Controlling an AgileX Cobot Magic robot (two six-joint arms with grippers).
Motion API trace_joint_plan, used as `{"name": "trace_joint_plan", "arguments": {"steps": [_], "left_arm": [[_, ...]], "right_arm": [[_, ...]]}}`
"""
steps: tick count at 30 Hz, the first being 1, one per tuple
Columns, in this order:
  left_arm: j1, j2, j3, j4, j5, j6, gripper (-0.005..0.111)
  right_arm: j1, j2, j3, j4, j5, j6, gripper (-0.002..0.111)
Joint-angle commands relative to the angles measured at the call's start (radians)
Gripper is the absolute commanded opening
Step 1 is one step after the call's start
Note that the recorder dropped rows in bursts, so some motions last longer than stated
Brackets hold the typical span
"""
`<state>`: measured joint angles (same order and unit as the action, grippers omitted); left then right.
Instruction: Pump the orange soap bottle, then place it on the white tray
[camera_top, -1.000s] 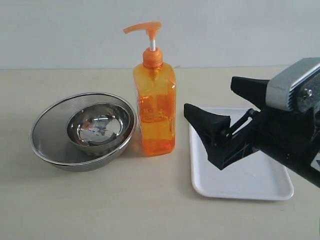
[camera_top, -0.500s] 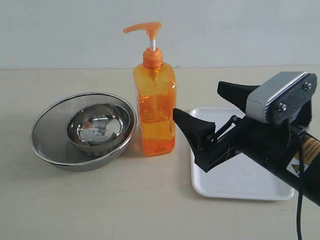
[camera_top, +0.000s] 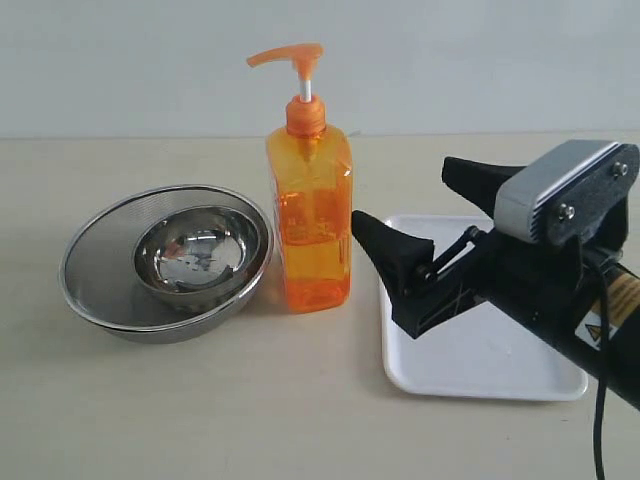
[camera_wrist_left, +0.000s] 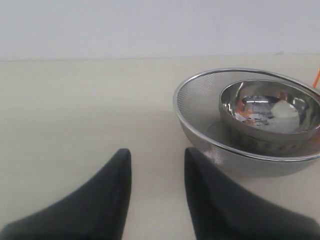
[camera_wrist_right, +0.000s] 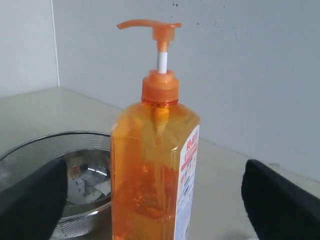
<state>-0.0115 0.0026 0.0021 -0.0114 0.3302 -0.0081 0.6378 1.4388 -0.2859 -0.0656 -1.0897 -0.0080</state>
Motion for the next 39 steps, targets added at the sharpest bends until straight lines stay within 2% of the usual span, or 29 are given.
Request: {"name": "trace_joint_plan", "arguments": {"steps": [1,15,21,28,34,39], "left_arm": [[0.002,-0.003,-0.002,0.003,-0.016,-0.004,0.033],[0.002,-0.003,-0.002,0.003,-0.016,-0.004,0.033],[0.002,-0.003,-0.002,0.003,-0.016,-0.004,0.033],[0.002,-0.003,-0.002,0.003,-0.016,-0.004,0.033],[0.002,-0.003,-0.002,0.003,-0.016,-0.004,0.033],[0.002,-0.003,-0.002,0.003,-0.016,-0.004,0.033]], "right_arm": [[0.002,0.004,0.005,0.005,0.007,-0.008,0.085],[0.002,0.004,0.005,0.000,-0.070,0.013,0.085],[0.002,0.004,0.005,0.007,-0.096,0.151,0.085],[0.002,0.004,-0.002,0.002,-0.131,0.163,0.085],[0.002,0.004,-0.115,-0.074,0.225,0.163,0.085],[0.002,0.004,-0.142,-0.122,0.250,0.159,0.085]]}}
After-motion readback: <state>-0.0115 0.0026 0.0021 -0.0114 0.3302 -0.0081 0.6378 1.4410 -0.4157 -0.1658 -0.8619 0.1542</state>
